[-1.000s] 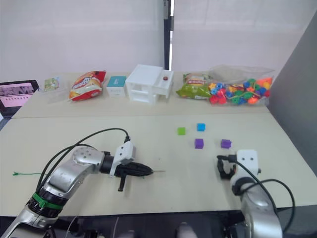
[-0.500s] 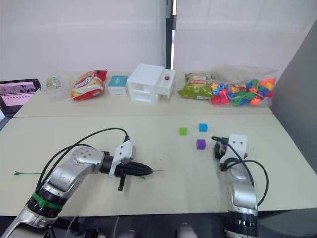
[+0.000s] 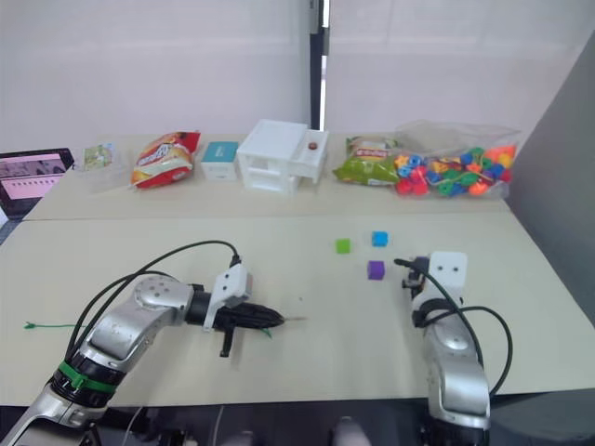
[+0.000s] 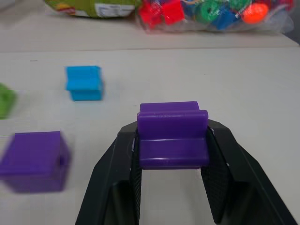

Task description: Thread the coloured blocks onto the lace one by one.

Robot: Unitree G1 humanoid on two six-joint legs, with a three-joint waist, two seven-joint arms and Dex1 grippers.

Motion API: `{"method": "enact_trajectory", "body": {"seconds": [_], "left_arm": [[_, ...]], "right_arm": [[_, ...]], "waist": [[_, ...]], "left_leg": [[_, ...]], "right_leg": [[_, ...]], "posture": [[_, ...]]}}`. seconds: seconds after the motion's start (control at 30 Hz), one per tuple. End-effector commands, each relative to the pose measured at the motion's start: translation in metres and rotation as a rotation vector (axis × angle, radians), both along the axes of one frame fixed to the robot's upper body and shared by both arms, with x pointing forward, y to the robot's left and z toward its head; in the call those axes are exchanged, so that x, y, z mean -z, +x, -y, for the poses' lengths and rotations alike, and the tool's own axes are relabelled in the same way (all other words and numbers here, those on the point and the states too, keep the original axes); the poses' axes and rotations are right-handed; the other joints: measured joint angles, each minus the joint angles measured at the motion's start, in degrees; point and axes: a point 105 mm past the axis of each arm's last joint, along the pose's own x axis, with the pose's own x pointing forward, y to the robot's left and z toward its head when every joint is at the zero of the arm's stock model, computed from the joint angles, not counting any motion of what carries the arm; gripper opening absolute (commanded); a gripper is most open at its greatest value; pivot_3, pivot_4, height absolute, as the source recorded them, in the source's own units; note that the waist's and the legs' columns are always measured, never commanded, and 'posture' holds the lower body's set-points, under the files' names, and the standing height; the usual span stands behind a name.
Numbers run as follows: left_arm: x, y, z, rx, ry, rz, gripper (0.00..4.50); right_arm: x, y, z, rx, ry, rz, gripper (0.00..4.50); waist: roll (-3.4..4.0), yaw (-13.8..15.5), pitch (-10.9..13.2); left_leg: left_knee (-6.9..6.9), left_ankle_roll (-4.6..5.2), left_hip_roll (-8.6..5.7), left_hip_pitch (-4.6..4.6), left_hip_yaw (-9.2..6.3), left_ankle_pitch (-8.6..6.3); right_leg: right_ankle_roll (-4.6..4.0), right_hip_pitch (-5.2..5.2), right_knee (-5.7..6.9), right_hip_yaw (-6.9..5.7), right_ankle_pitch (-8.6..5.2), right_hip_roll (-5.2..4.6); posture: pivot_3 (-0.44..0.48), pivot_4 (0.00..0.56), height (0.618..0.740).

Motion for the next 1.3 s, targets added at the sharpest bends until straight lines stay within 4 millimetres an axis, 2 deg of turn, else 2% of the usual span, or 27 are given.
{"method": "enact_trajectory", "body": {"seconds": [0.03,0.13,0.2,0.23,0.27,0.33,0.63,0.77,0.83,0.93,1.03,1.17,1.2,1.27,1.3], "left_arm": [[-0.006,0.0,-0.001,0.017,-0.004,0.026,0.0],[-0.007,0.0,0.001,0.022,-0.007,0.023,0.0],[-0.007,0.0,0.002,0.025,-0.011,0.02,0.0],[-0.007,0.0,0.003,0.026,-0.012,0.019,0.0],[-0.007,0.0,0.003,0.03,-0.009,0.022,0.0],[-0.007,0.0,0.004,0.034,-0.006,0.025,0.0],[-0.009,0.002,0.001,0.026,0.0,0.033,0.0],[-0.008,0.003,-0.001,0.016,0.001,0.033,0.0],[-0.008,0.003,-0.001,0.014,0.002,0.032,0.0],[-0.007,0.002,-0.004,0.005,0.002,0.031,0.0],[-0.007,0.002,-0.005,0.0,0.002,0.031,0.0],[-0.008,0.001,-0.005,-0.002,0.003,0.033,0.0],[-0.008,0.001,-0.005,-0.002,0.004,0.033,0.0],[-0.009,0.001,-0.004,-0.004,0.003,0.035,0.0],[-0.009,0.001,-0.003,-0.005,0.003,0.036,0.0]], "right_arm": [[-0.029,-0.018,-0.019,-0.044,-0.001,0.06,1.17],[-0.033,-0.034,-0.056,-0.189,0.015,0.026,1.17],[-0.025,-0.046,-0.086,-0.324,0.038,-0.037,1.17],[-0.022,-0.049,-0.094,-0.361,0.044,-0.062,1.17],[-0.013,-0.056,-0.107,-0.416,0.043,-0.118,1.17],[0.005,-0.063,-0.12,-0.461,0.034,-0.211,1.17],[0.051,-0.061,-0.121,-0.412,0.063,-0.452,1.17],[0.06,-0.061,-0.12,-0.412,0.06,-0.498,1.17],[0.054,-0.058,-0.119,-0.422,0.056,-0.463,2.24],[0.026,-0.053,-0.108,-0.441,0.046,-0.352,3.28],[-0.002,-0.056,-0.1,-0.557,-0.032,-0.278,4.38],[-0.025,-0.073,-0.106,-0.845,-0.103,-0.242,4.45],[-0.028,-0.076,-0.107,-0.882,-0.101,-0.241,4.45],[-0.028,-0.088,-0.106,-1.089,-0.149,-0.312,4.45],[-0.028,-0.088,-0.104,-1.151,-0.177,-0.337,4.45]], "waist": [[0.0,0.03,0.0],[0.0,0.09,0.0],[0.0,0.08,0.0],[0.0,0.04,0.0],[0.0,0.03,0.0],[0.0,0.06,0.0],[-0.01,0.12,0.0],[-0.03,-0.05,-0.02],[-0.03,-0.01,-0.02],[-0.03,0.02,-0.01],[-0.03,0.1,0.0],[-0.03,0.17,0.0],[-0.03,0.17,0.0],[-0.01,0.15,0.03],[-0.01,0.17,0.04]], "left_leg": [[0.01,0.0,0.0,0.01,0.0,0.0],[0.0,0.0,0.0,0.03,-0.01,0.0],[0.0,0.0,0.0,0.03,-0.03,0.0],[0.0,0.0,0.0,0.02,-0.04,0.0],[0.0,0.0,0.0,0.03,-0.04,0.0],[0.0,0.0,0.0,0.03,-0.05,0.0],[-0.01,-0.01,0.01,0.01,-0.08,0.0],[-0.02,-0.01,0.03,0.06,-0.08,0.0],[-0.02,-0.01,0.02,0.07,-0.09,0.0],[-0.01,-0.01,0.02,0.06,-0.08,0.0],[0.02,-0.01,0.0,0.0,-0.07,0.01],[-0.02,0.0,0.01,0.01,-0.12,0.0],[-0.02,0.01,0.01,0.01,-0.13,-0.01],[-0.03,0.02,0.01,0.0,-0.13,-0.01],[0.01,0.02,-0.02,-0.03,-0.09,-0.01]], "right_leg": [[0.0,0.01,0.0,0.0,0.0,0.01],[0.01,0.03,-0.01,-0.02,0.0,0.01],[0.01,0.03,0.0,-0.04,-0.01,0.02],[0.01,0.02,-0.01,-0.04,0.0,0.01],[0.0,0.02,-0.02,-0.04,0.0,0.01],[0.0,0.03,-0.04,-0.04,0.0,0.01],[0.01,0.04,-0.16,-0.08,-0.01,0.02],[0.01,0.08,-0.16,-0.09,-0.01,0.04],[0.01,0.09,-0.16,-0.09,-0.01,0.04],[0.01,0.1,-0.17,-0.09,-0.01,0.03],[0.02,0.08,-0.19,-0.08,-0.01,0.01],[0.01,0.09,-0.19,-0.13,-0.01,0.03],[0.01,0.1,-0.2,-0.15,-0.01,0.03],[0.01,0.12,-0.2,-0.15,-0.01,0.03],[0.02,0.12,-0.24,-0.12,-0.01,0.0]], "posture": [[0.0,0.15,0.74],[0.0,0.15,0.74],[0.0,0.15,0.74],[0.0,0.15,0.74],[0.0,0.15,0.74],[0.0,0.15,0.74],[0.0,0.15,0.74],[0.0,0.15,0.74],[0.0,0.15,0.74],[0.0,0.15,0.74],[0.0,0.15,0.74],[0.0,0.15,0.74],[0.0,0.15,0.74],[0.0,0.15,0.74],[0.0,0.15,0.74]]}}
